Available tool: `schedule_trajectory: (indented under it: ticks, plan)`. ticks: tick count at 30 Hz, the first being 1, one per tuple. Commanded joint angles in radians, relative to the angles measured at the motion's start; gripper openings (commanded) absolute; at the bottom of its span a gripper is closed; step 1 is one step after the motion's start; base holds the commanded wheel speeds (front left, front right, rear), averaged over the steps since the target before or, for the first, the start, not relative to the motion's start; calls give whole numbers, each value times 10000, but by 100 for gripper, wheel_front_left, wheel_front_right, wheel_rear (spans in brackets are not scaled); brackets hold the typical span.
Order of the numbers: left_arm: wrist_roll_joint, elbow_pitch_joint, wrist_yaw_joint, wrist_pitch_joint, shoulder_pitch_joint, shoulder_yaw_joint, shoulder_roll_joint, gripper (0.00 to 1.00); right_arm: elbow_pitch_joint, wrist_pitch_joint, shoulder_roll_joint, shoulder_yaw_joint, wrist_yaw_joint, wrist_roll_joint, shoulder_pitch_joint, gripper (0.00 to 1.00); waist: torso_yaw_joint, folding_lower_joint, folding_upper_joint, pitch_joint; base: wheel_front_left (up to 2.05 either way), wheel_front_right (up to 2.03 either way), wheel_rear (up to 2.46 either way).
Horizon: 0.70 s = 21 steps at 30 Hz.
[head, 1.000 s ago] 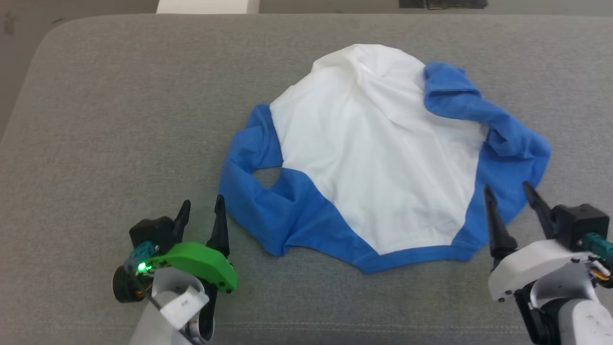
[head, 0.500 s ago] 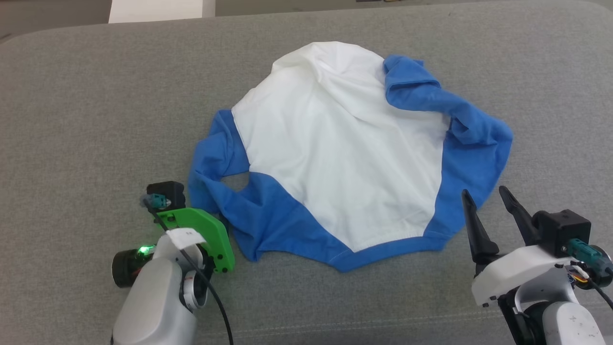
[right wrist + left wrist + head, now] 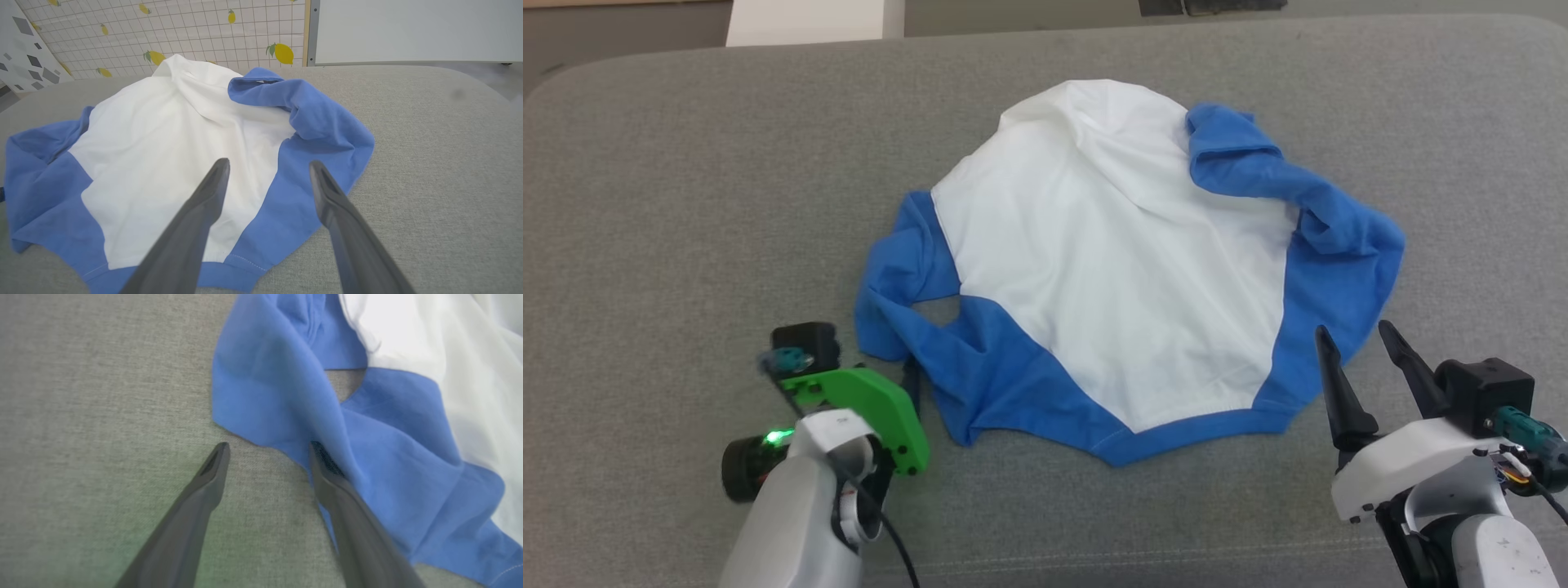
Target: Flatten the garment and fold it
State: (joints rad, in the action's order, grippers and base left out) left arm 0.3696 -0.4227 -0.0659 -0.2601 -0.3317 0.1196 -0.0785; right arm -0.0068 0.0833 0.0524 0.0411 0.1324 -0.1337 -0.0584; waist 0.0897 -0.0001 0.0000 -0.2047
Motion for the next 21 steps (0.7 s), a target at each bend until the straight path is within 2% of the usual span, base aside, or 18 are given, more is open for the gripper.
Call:
schedule_trajectory:
  ticks: [1,6,10,17,21]
  plan:
    - [216,225,-110,126,278,-143,-27,100,10,23,-21,46,-17,-65,10,100,-90,1,0,123,0,0,0]
    - [472,1351,-263,257,683,-438,-72,100,-43,104,-22,112,-17,-43,147,100,-182,1,0,288,0,0,0]
    - [525,1683,-337,108,526,-430,-77,100,-139,133,-22,-4,-17,-74,115,100,-115,1,0,162,0,0,0]
    - [430,579,-475,-414,-463,-382,-336,100,-205,108,-22,-281,-17,-193,-80,100,340,1,0,-338,0,0,0]
    - [360,-240,-479,-1139,-817,-193,-537,100,-125,34,-22,-282,-17,-258,-147,100,568,1,0,-537,0,0,0]
